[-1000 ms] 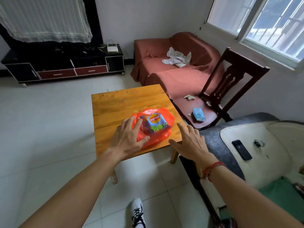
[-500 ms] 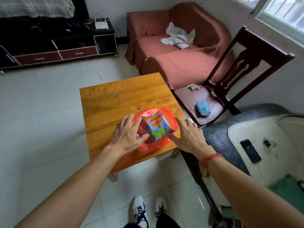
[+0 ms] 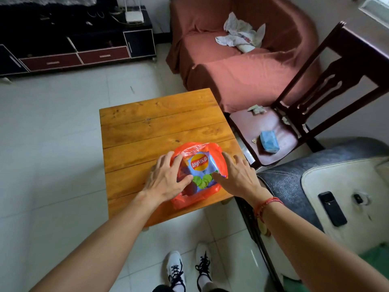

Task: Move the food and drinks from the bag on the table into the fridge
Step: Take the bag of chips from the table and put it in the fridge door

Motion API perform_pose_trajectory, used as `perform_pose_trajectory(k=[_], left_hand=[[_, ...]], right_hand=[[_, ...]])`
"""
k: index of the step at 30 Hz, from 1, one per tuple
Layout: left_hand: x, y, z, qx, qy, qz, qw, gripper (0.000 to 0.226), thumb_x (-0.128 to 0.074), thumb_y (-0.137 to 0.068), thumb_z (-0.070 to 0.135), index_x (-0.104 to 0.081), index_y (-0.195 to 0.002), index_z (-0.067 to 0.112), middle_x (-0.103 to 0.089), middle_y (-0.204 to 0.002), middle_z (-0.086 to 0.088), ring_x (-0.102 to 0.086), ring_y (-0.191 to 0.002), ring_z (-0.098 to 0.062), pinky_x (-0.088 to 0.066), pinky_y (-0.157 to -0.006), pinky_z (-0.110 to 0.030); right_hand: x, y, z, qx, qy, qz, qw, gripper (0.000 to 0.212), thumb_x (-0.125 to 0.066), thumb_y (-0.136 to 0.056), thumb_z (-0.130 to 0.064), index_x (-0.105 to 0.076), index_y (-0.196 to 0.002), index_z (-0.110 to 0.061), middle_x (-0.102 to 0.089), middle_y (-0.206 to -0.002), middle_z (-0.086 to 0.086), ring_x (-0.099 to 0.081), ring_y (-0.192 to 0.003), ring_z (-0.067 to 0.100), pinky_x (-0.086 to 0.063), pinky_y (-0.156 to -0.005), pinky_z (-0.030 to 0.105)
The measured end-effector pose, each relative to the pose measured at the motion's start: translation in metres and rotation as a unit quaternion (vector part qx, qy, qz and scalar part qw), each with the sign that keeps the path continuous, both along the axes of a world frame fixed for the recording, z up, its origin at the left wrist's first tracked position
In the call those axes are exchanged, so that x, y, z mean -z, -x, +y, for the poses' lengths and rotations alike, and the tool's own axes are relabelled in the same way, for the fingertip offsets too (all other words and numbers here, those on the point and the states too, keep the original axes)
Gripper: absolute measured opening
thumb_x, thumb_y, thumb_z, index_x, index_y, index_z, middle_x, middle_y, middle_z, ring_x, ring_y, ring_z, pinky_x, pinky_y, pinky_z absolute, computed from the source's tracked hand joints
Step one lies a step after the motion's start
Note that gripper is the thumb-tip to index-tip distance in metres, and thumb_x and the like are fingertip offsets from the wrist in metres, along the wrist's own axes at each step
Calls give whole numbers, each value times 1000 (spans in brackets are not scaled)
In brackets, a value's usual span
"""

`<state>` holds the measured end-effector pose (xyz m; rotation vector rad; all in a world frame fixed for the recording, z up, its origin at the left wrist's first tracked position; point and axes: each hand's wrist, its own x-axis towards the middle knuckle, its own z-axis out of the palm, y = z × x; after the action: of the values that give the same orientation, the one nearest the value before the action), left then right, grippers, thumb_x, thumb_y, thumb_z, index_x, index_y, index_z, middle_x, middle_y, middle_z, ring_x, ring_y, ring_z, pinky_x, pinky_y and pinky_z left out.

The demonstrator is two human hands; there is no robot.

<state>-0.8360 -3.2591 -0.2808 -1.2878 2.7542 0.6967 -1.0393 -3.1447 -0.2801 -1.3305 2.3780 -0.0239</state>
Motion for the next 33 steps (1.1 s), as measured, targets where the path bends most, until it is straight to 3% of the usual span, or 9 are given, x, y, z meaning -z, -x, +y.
perform_pose_trajectory(k=[6,9,12,16,20,24,30,33], left_hand=[[28,30,-7,-92,-139,50,985,95,-48,-73,72,-30,-150,19,-30,-148,-5,-37,-135,-28,-40,-108,-45],[47,44,-12,-123,-180,60,974,82,-63,-84,54,-30,-150,16,-34,-146,-6,-37,-136,-25,-37,-110,-39],[66,58,-17,-165,-218,65,960,76,-65,-87,47,-33,-149,16,-38,-144,-8,-38,-136,-24,-32,-109,-32],[92,74,-25,-256,-305,85,913,64,-65,-89,43,-42,-141,14,-44,-141,-9,-40,-135,-24,-30,-101,-24],[116,84,-31,-319,-380,88,864,81,-64,-84,54,-34,-148,15,-42,-149,-4,-40,-137,-23,-32,-111,-32],[158,88,-32,-368,-406,73,833,107,-56,-54,79,-39,-143,24,-53,-141,0,-50,-129,-23,-40,-109,-44],[180,95,-39,-416,-442,95,789,100,-62,-47,74,-48,-134,27,-57,-132,1,-51,-123,-23,-42,-106,-45],[185,101,-42,-433,-449,123,772,76,-74,-64,57,-52,-129,25,-60,-128,3,-55,-116,-21,-45,-102,-46]], right_hand=[[26,17,-25,-7,-8,-99,995,83,-58,-96,-51,-13,-160,-25,-45,-141,19,-51,-122,40,-45,-97,44],[43,21,-38,5,-10,-156,988,79,-61,-96,-45,-17,-159,-24,-49,-138,22,-52,-122,40,-45,-98,45],[64,25,-51,25,-7,-191,981,78,-63,-96,-41,-25,-158,-15,-49,-145,22,-47,-133,36,-41,-104,42],[92,33,-67,50,-16,-210,976,78,-65,-95,-40,-29,-156,-7,-47,-151,19,-44,-139,33,-37,-106,36],[116,42,-84,83,-50,-231,968,79,-62,-97,-39,-24,-158,-6,-43,-154,19,-43,-141,34,-36,-106,33],[139,49,-95,123,-66,-255,957,72,-63,-97,-39,-31,-154,-8,-53,-144,20,-53,-130,34,-42,-98,32],[169,63,-105,176,-61,-302,935,86,-73,-88,-40,-28,-157,-14,-43,-156,10,-47,-139,29,-42,-112,41],[176,67,-108,177,-71,-304,933,82,-76,-85,-33,-35,-154,-16,-51,-146,7,-54,-130,27,-47,-107,42]])
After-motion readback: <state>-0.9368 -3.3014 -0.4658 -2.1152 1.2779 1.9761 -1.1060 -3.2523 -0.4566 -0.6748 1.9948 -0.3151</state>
